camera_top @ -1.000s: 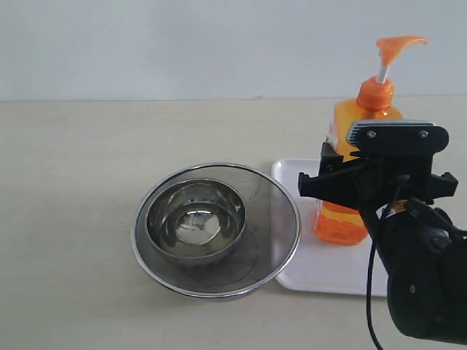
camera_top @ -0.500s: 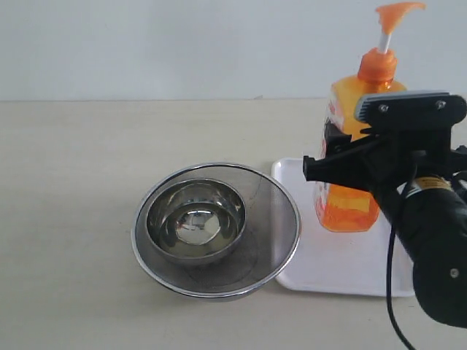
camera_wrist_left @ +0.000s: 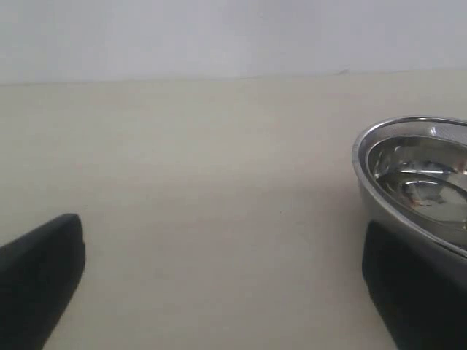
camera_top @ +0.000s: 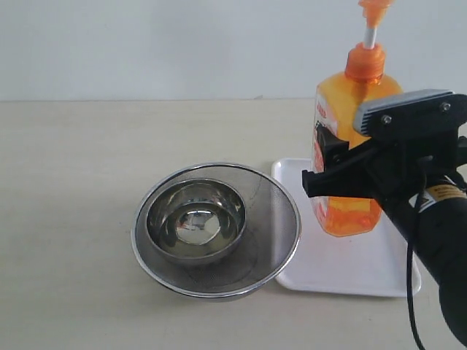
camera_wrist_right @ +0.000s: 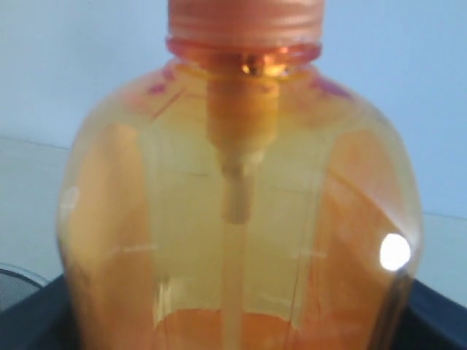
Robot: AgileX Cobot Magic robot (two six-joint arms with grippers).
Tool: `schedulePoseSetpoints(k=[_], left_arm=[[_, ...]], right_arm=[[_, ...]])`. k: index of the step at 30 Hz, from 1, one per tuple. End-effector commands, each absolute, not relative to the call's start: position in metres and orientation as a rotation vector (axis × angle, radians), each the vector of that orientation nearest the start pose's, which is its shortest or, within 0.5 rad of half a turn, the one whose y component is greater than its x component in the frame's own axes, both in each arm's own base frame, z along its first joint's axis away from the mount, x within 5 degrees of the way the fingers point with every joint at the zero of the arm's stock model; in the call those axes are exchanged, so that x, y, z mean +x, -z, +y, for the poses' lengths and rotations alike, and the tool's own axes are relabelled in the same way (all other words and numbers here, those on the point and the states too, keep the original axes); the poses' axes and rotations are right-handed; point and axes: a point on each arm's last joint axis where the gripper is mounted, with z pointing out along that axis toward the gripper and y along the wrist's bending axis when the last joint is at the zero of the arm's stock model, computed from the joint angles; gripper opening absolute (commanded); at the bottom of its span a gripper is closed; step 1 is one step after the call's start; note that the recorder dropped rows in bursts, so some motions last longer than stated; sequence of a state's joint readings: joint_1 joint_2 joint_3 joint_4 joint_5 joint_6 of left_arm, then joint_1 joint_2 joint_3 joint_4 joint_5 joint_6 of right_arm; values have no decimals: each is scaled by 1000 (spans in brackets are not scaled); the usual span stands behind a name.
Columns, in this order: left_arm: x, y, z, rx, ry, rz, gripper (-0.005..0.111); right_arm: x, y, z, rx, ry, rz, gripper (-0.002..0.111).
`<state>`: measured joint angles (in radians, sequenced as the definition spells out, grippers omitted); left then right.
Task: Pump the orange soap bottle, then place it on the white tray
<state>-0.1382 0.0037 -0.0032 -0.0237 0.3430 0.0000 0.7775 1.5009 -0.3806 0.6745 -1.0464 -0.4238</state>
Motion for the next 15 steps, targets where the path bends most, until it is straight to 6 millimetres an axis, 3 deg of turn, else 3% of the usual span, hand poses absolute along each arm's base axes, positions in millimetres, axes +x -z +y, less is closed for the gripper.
schedulePoseSetpoints(k=[1, 10, 15], left_arm=[[53, -182, -8, 110, 120, 1825, 96], [53, -182, -8, 110, 120, 1825, 96], [53, -182, -8, 110, 120, 1825, 96]], right_arm=[[207, -204, 133, -199, -98, 1519, 0], [217, -177, 142, -197, -92, 1580, 0], [222, -178, 147, -191, -94, 1572, 0]])
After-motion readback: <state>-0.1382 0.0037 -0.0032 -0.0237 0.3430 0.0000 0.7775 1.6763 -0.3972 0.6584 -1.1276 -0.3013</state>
